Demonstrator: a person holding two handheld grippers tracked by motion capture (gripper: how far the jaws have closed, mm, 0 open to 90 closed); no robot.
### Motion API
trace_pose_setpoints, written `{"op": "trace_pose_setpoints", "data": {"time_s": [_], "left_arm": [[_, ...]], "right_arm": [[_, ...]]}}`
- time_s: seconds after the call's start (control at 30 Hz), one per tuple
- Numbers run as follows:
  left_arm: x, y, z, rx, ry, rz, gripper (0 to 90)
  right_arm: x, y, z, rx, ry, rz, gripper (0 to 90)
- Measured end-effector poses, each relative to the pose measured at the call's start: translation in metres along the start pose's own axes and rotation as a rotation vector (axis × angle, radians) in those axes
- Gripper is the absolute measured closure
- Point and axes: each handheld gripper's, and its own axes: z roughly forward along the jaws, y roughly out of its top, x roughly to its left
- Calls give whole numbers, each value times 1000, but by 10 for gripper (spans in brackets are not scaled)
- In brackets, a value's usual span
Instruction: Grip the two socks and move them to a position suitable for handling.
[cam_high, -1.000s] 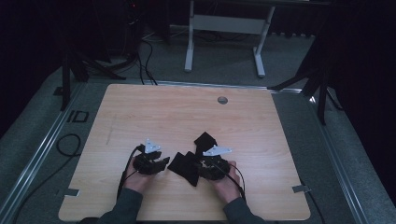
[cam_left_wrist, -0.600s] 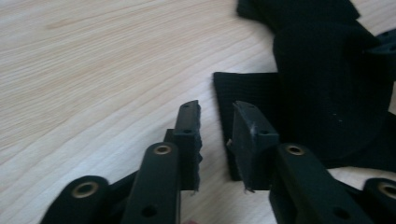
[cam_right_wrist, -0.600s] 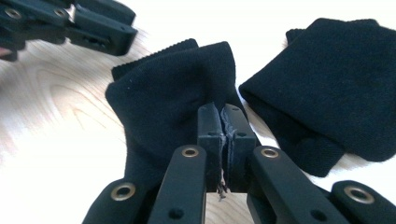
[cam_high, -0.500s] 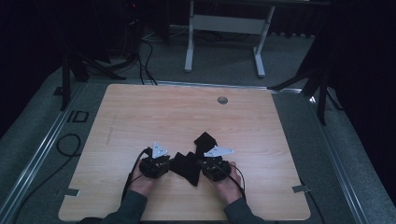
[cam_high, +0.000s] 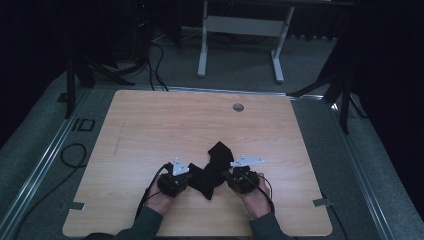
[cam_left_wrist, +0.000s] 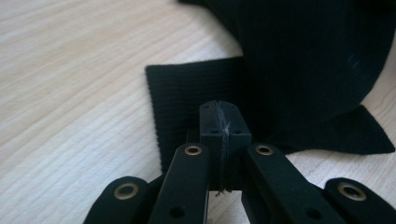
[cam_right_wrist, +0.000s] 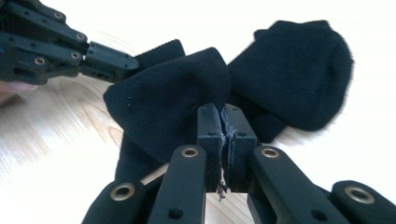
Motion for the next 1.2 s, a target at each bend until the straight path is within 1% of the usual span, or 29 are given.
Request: {"op": "trace_pose_setpoints", "data": {"time_s": [0.03,0.07,0.13,0.37,0.43,0.5,0.53,0.57,0.67,0.77,0.87,0.93,1.0,1.2], "left_arm": [[0,0,2,11,3,6,900],[1,0,2,9,-4,-4,900],[3,0,1,16,6,-1,900],[13,-2,-2,32,8,-18,900],[17,-2,-3,35,25,-16,900],[23,-3,-5,45,48,-21,900],[26,-4,-6,47,57,-33,900],[29,-4,-7,52,64,-34,900],[37,-6,-10,64,98,-42,899],[42,-7,-12,66,116,-48,895],[44,-8,-12,65,124,-56,890],[44,-8,-13,66,125,-55,889],[43,-8,-13,69,128,-46,890],[35,-11,-15,63,108,-32,888]], "right_arm": [[-2,-1,-1,4,-5,1,869],[-4,-2,-3,10,-8,4,868],[-9,-4,-5,27,-10,12,867],[-28,-14,-12,88,-24,25,865],[-33,-17,-12,112,-27,33,865],[-36,-21,-11,145,-41,48,864],[-37,-23,-10,160,-45,48,864],[-37,-25,-9,173,-45,44,865],[-38,-27,-8,196,-52,31,865],[-40,-27,-9,206,-56,26,866],[-40,-28,-7,222,-56,19,866],[-39,-28,-7,226,-56,15,866],[-40,-28,-8,227,-73,6,865],[-45,-29,-9,235,-101,13,864]]}}
